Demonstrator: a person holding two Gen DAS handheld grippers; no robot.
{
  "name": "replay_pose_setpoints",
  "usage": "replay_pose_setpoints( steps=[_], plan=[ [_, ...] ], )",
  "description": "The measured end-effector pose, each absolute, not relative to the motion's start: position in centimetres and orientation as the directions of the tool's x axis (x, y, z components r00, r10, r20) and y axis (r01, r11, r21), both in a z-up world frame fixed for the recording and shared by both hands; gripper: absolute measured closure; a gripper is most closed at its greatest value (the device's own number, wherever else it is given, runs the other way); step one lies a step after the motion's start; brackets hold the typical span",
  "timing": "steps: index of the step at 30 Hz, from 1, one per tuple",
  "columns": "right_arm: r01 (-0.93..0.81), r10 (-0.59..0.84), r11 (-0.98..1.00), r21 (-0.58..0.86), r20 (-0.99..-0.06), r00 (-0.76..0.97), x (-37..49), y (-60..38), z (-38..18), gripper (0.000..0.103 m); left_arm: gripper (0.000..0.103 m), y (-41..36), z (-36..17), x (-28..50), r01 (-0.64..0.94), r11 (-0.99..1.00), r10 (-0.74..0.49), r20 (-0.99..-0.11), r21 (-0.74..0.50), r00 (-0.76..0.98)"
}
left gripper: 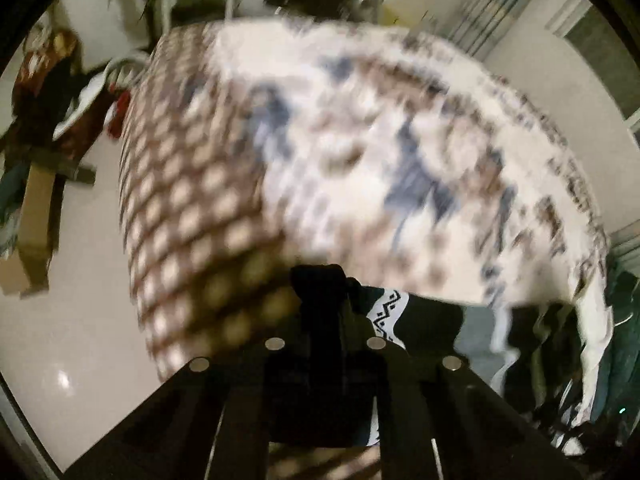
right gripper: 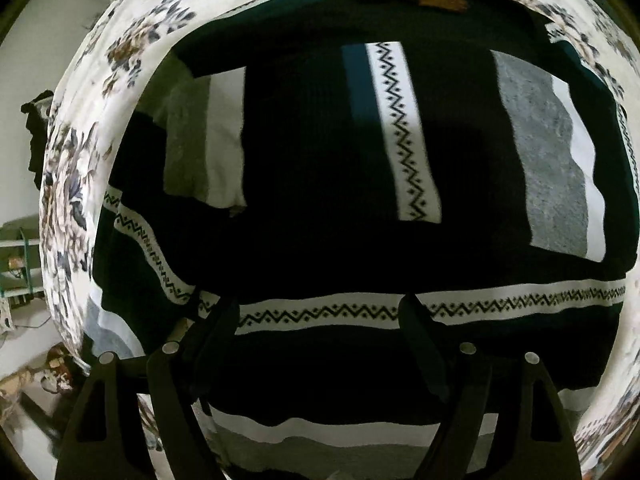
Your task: Fold small clothes
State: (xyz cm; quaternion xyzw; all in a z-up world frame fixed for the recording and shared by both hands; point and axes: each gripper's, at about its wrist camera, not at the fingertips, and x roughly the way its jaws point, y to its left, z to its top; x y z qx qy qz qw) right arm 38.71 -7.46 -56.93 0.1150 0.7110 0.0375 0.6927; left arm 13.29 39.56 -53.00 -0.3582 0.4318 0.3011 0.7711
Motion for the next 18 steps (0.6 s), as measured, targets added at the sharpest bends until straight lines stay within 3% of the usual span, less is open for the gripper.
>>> replay_pose_setpoints(
  steps=[7,13,18],
  plan=[
    [0.126,0.22,0.968,0.219,-0.975,0.009,39.7,-6.3,-57.0,0.02,0.096,43.7,-49.9,19.9,-0.724,0.613,0.171,-0.842,-0.316,0.512],
    [0.143,-0.063,0.989,-0.046,-0.991,0.118,42.7,-7.0,-56.3,0.02,0.096,42.6,-46.5,24.0,-0.669,0.699,0.194,-0.833,-0.253,0.518],
    [0.22,0.01,0.975,0.04,-0.991,0.134,44.1,-10.8,-56.0,0.02,0.096,38.4,-41.5,27.2,-0.607,0.765,0.204,-0.813,-0.216,0.546]
  ],
)
